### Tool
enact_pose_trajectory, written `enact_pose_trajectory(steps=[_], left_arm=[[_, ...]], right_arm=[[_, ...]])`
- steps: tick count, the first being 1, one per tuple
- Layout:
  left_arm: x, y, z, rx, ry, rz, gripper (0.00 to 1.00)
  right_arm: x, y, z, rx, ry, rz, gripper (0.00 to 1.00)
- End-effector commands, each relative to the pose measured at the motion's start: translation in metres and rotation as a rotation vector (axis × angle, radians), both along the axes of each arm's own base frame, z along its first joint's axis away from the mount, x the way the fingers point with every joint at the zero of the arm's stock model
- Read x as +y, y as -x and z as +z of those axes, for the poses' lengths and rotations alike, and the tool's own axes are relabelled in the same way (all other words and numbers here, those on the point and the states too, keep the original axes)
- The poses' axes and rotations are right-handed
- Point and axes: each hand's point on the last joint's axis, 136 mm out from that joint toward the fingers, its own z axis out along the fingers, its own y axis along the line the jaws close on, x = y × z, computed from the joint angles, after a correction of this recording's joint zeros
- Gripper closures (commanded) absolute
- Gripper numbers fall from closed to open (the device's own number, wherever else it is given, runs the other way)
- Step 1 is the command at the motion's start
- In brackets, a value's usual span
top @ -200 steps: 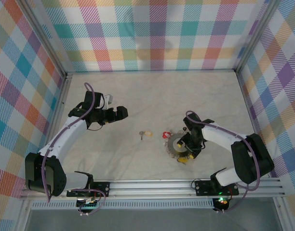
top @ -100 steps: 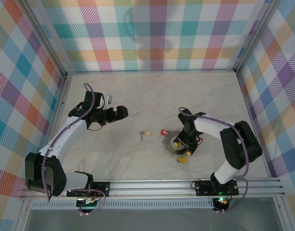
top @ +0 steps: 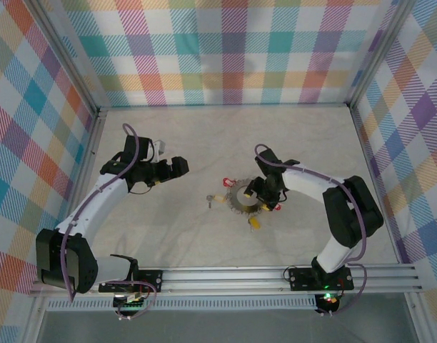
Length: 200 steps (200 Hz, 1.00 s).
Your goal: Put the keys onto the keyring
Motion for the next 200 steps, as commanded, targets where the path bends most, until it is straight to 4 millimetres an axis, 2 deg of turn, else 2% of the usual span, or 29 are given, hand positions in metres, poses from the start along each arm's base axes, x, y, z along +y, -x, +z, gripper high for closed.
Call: enact_pose_trajectory(steps=[1, 30, 60, 90, 137, 166, 181, 200], left_arm=[[0.002, 0.006, 0.004, -0.012, -0.019, -0.006, 0.0], [0.005, 0.009, 0.002, -0.007, -0.037, 0.0, 0.0], [0.007, 0.009, 0.004, -0.019, -0.048, -0.005, 0.0], [0.0, 0.007, 0.005, -0.019, -0.01, -0.013, 0.0], [-0.003, 0.006, 0.002, 0.006, 0.009, -0.013, 0.0], [0.003, 0.007, 0.006, -0.013, -0.026, -0.005, 0.0], [0.005, 0.009, 0.005, -0.022, -0.04, -0.016, 0.0], [0.005, 0.008, 0.006, -0.024, -0.051, -0.023, 0.0]], right_arm=[[0.015, -0.015, -0.001, -0.05, -0.053, 0.008, 0.34], [0.013, -0.025, -0.006, -0.08, -0.013, 0.028, 0.33], [0.012, -0.034, 0.005, -0.151, 0.004, 0.084, 0.32], [0.027, -0.046, 0.012, -0.267, -0.067, 0.172, 0.32], [0.052, -0.067, 0.012, -0.321, -0.138, 0.231, 0.31], [0.037, -0.075, 0.018, -0.365, -0.015, 0.284, 0.3], [0.016, -0.075, 0.025, -0.368, 0.111, 0.297, 0.29], [-0.005, -0.069, 0.043, -0.413, 0.215, 0.335, 0.28]])
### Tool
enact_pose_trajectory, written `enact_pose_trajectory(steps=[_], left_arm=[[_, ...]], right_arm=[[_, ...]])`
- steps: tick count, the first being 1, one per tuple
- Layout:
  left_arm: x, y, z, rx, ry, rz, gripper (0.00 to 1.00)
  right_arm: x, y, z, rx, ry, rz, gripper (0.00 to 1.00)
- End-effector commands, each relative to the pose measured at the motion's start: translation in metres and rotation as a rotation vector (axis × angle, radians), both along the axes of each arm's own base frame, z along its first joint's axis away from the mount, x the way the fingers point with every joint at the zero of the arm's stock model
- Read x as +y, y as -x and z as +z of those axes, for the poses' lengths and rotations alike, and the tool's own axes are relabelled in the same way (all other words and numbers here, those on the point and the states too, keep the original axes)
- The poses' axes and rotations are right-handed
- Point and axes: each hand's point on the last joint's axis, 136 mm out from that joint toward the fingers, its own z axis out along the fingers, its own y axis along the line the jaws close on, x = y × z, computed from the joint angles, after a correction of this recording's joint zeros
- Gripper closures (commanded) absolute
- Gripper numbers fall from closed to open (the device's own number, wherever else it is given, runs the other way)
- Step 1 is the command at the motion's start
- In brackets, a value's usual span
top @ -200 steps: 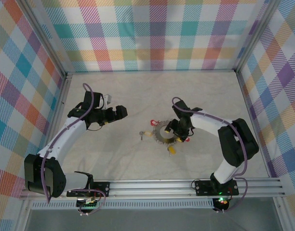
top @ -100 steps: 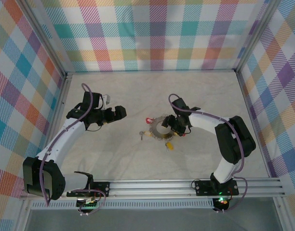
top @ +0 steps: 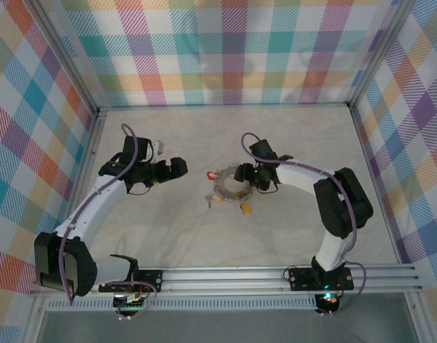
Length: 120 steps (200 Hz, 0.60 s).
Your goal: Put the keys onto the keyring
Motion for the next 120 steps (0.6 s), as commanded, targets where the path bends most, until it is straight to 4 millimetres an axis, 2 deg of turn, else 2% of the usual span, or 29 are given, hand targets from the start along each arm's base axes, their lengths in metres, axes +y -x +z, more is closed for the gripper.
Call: enact_pose_trajectory(steps=[1, 17, 27, 40, 54, 84, 100, 120], left_arm=[[0.001, 0.005, 0.004, -0.012, -0.027, -0.025, 0.0], [-0.001, 0.005, 0.004, -0.001, -0.012, -0.022, 0.0], [-0.001, 0.004, 0.004, -0.002, -0.009, -0.018, 0.0], [0.001, 0.003, 0.006, -0.013, -0.017, -0.004, 0.0], [0.007, 0.002, 0.007, -0.021, -0.042, 0.015, 0.0], [0.022, 0.001, 0.003, -0.058, -0.11, 0.066, 0.0], [0.03, 0.0, 0.01, -0.126, -0.148, 0.081, 0.0], [0.043, 0.002, 0.017, -0.205, -0.186, 0.132, 0.0]], right_arm=[[-0.031, 0.007, 0.029, -0.091, 0.18, 0.048, 0.28], [-0.042, 0.017, 0.044, -0.124, 0.219, 0.071, 0.28], [-0.037, 0.026, 0.053, -0.159, 0.238, 0.146, 0.35], [-0.018, 0.042, 0.059, -0.195, 0.276, 0.276, 0.36], [0.002, 0.061, 0.056, -0.167, 0.289, 0.353, 0.4], [0.069, 0.096, 0.044, -0.056, 0.107, 0.449, 0.49], [0.096, 0.101, 0.039, -0.037, 0.049, 0.483, 0.53], [0.114, 0.097, 0.03, 0.004, 0.036, 0.486, 0.56]])
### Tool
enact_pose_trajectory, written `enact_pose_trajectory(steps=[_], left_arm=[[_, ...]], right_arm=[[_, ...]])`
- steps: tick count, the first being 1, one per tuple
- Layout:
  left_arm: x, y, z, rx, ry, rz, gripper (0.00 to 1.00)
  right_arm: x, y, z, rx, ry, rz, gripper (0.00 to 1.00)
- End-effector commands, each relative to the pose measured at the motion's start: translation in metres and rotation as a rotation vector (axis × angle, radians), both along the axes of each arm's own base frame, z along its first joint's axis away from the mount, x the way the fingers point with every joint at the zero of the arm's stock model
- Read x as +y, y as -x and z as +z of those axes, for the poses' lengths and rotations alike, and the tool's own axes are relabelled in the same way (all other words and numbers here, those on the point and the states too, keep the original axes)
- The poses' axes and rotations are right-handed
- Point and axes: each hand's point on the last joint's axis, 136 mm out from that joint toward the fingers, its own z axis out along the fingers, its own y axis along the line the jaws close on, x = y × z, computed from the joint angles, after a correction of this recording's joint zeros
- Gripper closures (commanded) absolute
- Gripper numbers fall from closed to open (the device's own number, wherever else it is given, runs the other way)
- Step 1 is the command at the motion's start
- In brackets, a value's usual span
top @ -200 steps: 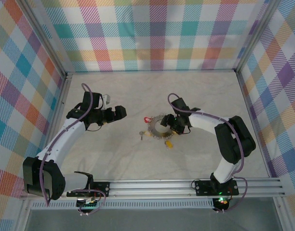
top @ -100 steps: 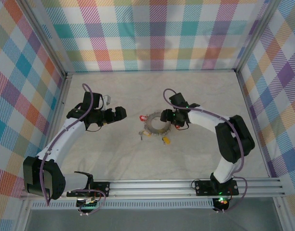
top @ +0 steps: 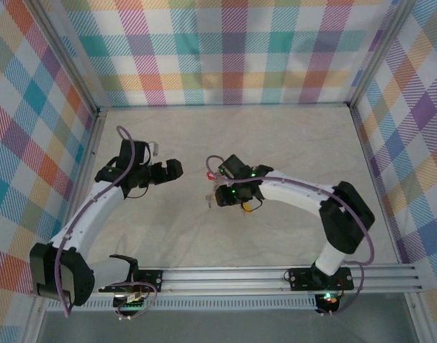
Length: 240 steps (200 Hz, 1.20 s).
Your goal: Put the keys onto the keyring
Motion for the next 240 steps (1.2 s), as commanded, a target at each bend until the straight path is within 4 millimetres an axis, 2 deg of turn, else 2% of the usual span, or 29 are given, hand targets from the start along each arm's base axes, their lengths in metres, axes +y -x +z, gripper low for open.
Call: enact_pose_trajectory(steps=[1, 26, 48, 74, 94, 111, 139, 162, 186, 218, 240], left_arm=[[0.018, -0.001, 0.011, -0.117, -0.079, 0.054, 0.0], [0.03, 0.0, 0.019, -0.203, -0.106, 0.101, 0.0], [0.036, 0.004, 0.013, -0.237, -0.146, 0.102, 0.0], [0.015, 0.009, 0.005, -0.29, -0.113, -0.048, 0.0], [0.007, 0.011, 0.002, -0.263, -0.077, -0.078, 0.0], [0.005, 0.009, 0.0, -0.246, -0.063, -0.077, 0.0], [0.002, 0.006, 0.0, -0.221, -0.055, -0.086, 0.0], [-0.002, 0.008, -0.003, -0.215, -0.029, -0.093, 0.0], [-0.001, 0.007, 0.002, -0.236, -0.033, -0.085, 0.0], [0.001, 0.01, 0.003, -0.241, -0.033, -0.073, 0.0], [0.005, 0.01, 0.005, -0.246, -0.042, -0.057, 0.0]], right_arm=[[0.03, -0.003, 0.002, 0.067, -0.07, -0.003, 0.57], [0.034, -0.012, -0.003, 0.133, -0.022, -0.136, 0.58], [0.035, -0.018, 0.003, 0.157, 0.003, -0.243, 0.57], [0.025, -0.031, 0.012, 0.084, -0.017, -0.269, 0.56], [0.004, -0.032, 0.01, 0.107, -0.017, -0.294, 0.55], [-0.023, -0.036, 0.006, 0.085, 0.011, -0.272, 0.54], [-0.081, -0.042, -0.003, 0.007, 0.152, -0.21, 0.54], [-0.107, -0.045, -0.01, 0.005, 0.208, -0.171, 0.54], [-0.113, -0.05, -0.019, 0.025, 0.243, -0.139, 0.55], [-0.104, -0.06, -0.023, 0.019, 0.232, -0.105, 0.6], [-0.101, -0.065, -0.027, 0.043, 0.216, -0.114, 0.71]])
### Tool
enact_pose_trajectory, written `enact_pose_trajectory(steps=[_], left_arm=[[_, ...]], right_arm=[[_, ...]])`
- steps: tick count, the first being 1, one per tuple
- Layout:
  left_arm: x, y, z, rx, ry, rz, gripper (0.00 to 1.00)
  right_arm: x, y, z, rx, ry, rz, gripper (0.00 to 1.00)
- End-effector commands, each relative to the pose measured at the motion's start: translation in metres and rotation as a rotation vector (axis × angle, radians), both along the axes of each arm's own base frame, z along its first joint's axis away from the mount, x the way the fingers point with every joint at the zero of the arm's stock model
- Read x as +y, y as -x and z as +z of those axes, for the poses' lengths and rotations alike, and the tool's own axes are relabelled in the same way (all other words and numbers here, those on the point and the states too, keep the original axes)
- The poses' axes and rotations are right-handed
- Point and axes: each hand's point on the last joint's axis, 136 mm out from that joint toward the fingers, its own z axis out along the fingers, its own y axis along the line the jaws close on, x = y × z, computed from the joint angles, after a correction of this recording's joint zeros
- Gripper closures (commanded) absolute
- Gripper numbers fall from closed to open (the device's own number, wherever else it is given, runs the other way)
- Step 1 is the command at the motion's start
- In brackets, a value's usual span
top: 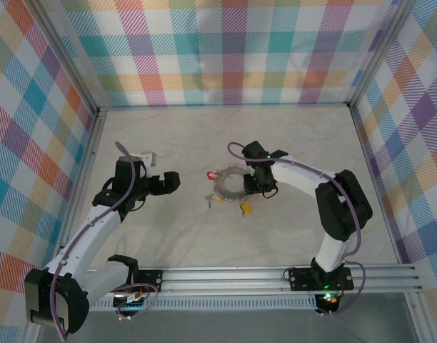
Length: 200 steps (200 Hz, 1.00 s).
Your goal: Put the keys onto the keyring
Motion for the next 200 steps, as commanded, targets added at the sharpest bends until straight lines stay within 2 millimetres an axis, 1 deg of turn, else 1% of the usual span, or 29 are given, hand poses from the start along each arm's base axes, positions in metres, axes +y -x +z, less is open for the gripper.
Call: enact_pose_trajectory(steps=[1, 20, 34, 57, 66, 85, 92, 109, 133, 151, 183, 200], left_arm=[[-0.001, -0.002, 0.015, -0.046, 0.013, 0.012, 0.0], [-0.002, -0.002, 0.015, -0.041, 0.029, 0.017, 0.0], [-0.005, -0.003, 0.018, -0.048, 0.04, 0.006, 0.0], [-0.003, -0.001, 0.013, -0.03, 0.028, 0.016, 0.0], [-0.003, -0.002, 0.015, -0.037, 0.03, 0.013, 0.0], [-0.005, -0.004, 0.016, -0.041, 0.035, 0.005, 0.0], [-0.004, -0.003, 0.016, -0.035, 0.029, 0.007, 0.0], [-0.003, -0.001, 0.012, -0.014, 0.021, 0.011, 0.0], [-0.004, -0.002, 0.015, -0.028, 0.024, 0.005, 0.0], [-0.002, -0.002, 0.013, -0.02, 0.012, 0.016, 0.0], [-0.006, -0.005, 0.013, -0.016, 0.025, 0.002, 0.0], [-0.005, -0.005, 0.009, 0.009, 0.014, 0.009, 0.0]], right_arm=[[0.006, -0.008, 0.001, 0.012, -0.02, 0.03, 0.71], [0.014, -0.009, -0.002, 0.033, -0.049, 0.037, 0.74], [0.013, -0.01, -0.005, 0.032, -0.05, 0.032, 0.76], [0.015, -0.012, -0.009, 0.038, -0.053, 0.032, 0.79], [0.015, -0.014, -0.011, 0.035, -0.043, 0.034, 0.8], [0.013, -0.017, -0.012, 0.033, -0.024, 0.025, 0.87], [0.014, -0.015, -0.011, 0.042, -0.036, 0.022, 0.88], [0.02, -0.01, -0.008, 0.062, -0.078, 0.027, 0.87], [0.01, -0.005, -0.015, 0.055, -0.048, 0.016, 0.86], [0.011, -0.002, -0.018, 0.068, -0.059, 0.018, 0.82], [0.006, -0.008, -0.018, 0.043, -0.027, 0.004, 0.77], [0.009, -0.011, -0.017, 0.035, -0.041, -0.003, 0.77]])
